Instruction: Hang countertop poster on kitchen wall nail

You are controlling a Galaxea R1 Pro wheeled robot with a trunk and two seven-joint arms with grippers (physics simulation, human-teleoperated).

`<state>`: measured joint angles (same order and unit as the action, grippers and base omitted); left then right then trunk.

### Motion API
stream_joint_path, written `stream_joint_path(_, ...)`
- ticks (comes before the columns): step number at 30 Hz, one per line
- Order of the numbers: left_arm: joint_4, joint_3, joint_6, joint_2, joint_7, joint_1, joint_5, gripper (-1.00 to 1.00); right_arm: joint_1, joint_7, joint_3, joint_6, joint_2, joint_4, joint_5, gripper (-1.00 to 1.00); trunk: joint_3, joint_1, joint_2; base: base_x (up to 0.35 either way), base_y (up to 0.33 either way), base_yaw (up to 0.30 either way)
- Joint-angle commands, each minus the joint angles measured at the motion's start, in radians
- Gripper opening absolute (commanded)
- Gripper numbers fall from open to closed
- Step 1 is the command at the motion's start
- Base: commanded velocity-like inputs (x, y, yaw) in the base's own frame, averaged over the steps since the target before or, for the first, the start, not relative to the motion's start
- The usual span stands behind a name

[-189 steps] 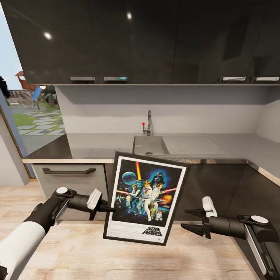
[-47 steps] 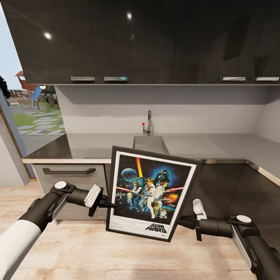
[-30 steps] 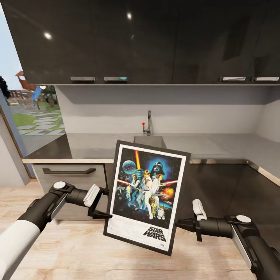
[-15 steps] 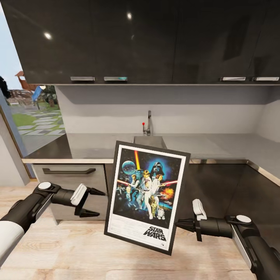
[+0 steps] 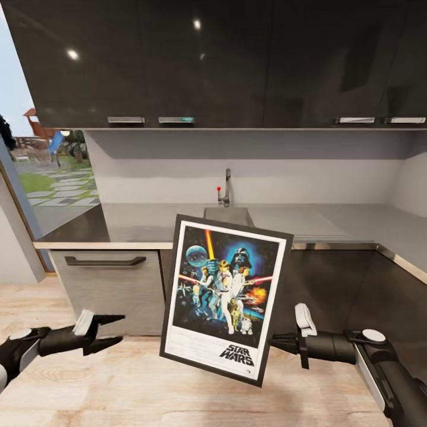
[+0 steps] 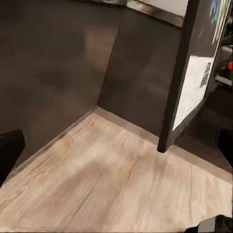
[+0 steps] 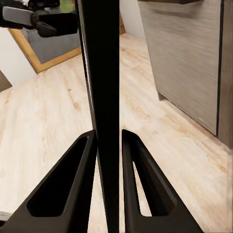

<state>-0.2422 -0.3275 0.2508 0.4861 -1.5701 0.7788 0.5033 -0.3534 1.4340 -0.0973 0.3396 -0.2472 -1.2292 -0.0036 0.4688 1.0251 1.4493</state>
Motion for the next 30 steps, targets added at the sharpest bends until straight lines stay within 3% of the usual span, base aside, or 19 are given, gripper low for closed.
stream_joint_path(1, 0.085, -0.007, 0.068, 0.000, -0.001, 0.002, 0.059, 1.00, 0.000, 0.006, -0.001, 0.008, 0.000, 0.000, 0.000, -1.00, 0.001, 0.000, 0.001, 0.000, 0.000, 0.000)
stream_joint_path(2, 0.134, -0.008, 0.127, -0.002, -0.001, -0.005, 0.096, 1.00, 0.000, 0.006, -0.001, 0.004, -0.001, 0.000, 0.001, -1.00, 0.001, 0.000, 0.001, 0.000, 0.000, 0.000)
stream_joint_path(4, 0.166, -0.009, 0.168, -0.005, -0.001, -0.031, 0.121, 1.00, 0.001, 0.006, -0.001, 0.001, -0.001, 0.000, 0.003, -1.00, 0.001, 0.000, 0.001, 0.000, 0.000, 0.000)
stream_joint_path(5, 0.193, -0.009, 0.205, -0.008, -0.001, -0.099, 0.145, 1.00, 0.001, 0.006, -0.001, -0.002, -0.001, 0.000, 0.005, -1.00, 0.001, 0.000, 0.001, 0.000, 0.000, 0.000)
stream_joint_path(7, 0.207, -0.007, 0.225, -0.019, -0.001, -0.168, 0.181, 1.00, 0.002, 0.006, -0.001, -0.003, -0.001, 0.000, 0.007, -1.00, 0.001, 0.000, 0.001, 0.000, 0.000, 0.000)
stream_joint_path(9, 0.215, -0.004, 0.236, -0.032, -0.001, -0.235, 0.268, 1.00, 0.003, 0.006, -0.001, -0.004, -0.002, 0.000, 0.008, -1.00, 0.001, 0.000, 0.001, 0.000, 0.000, 0.000)
stream_joint_path(10, 0.217, -0.003, 0.241, -0.039, -0.001, -0.282, 0.348, 1.00, 0.005, 0.006, -0.002, -0.005, -0.002, 0.000, 0.008, -1.00, 0.001, 0.000, 0.001, 0.000, 0.000, 0.000)
stream_joint_path(11, 0.218, -0.003, 0.243, -0.043, -0.001, -0.305, 0.389, 1.00, 0.006, 0.006, -0.002, -0.005, -0.002, 0.000, 0.008, -1.00, 0.001, 0.000, 0.001, 0.000, 0.000, 0.000)
stream_joint_path(12, 0.219, -0.003, 0.245, -0.051, -0.001, -0.345, 0.467, 1.00, 0.007, 0.006, -0.002, -0.005, -0.002, 0.000, 0.008, -1.00, 0.001, 0.000, 0.001, 0.000, 0.000, 0.000)
stream_joint_path(16, 0.221, -0.002, 0.247, -0.079, -0.001, -0.417, 0.605, 1.00, 0.008, 0.006, -0.002, -0.005, -0.001, 0.002, 0.009, -1.00, 0.001, 0.000, 0.001, 0.000, 0.000, 0.000)
stream_joint_path(18, 0.222, -0.001, 0.247, -0.093, 0.030, -0.441, 0.632, 1.00, 0.008, 0.005, -0.002, -0.005, -0.001, 0.003, 0.008, -1.00, 0.001, 0.000, 0.001, 0.000, 0.000, 0.000)
stream_joint_path(22, 0.222, -0.001, 0.246, -0.110, 0.254, -0.467, 0.653, 1.00, 0.008, 0.003, -0.006, -0.004, -0.002, 0.000, 0.005, -1.00, 0.001, 0.000, 0.001, 0.000, 0.000, 0.000)
stream_joint_path(24, 0.222, -0.001, 0.244, -0.114, 0.317, -0.479, 0.656, 1.00, 0.008, 0.003, -0.021, -0.003, -0.002, -0.001, 0.005, -1.00, 0.001, 0.000, 0.001, 0.000, 0.000, 0.000)
stream_joint_path(30, 0.222, -0.001, 0.242, -0.117, 0.353, -0.487, 0.657, 1.00, 0.008, 0.003, -0.044, -0.004, -0.004, -0.002, 0.005, -1.00, 0.001, 0.000, 0.001, 0.000, 0.000, 0.003)
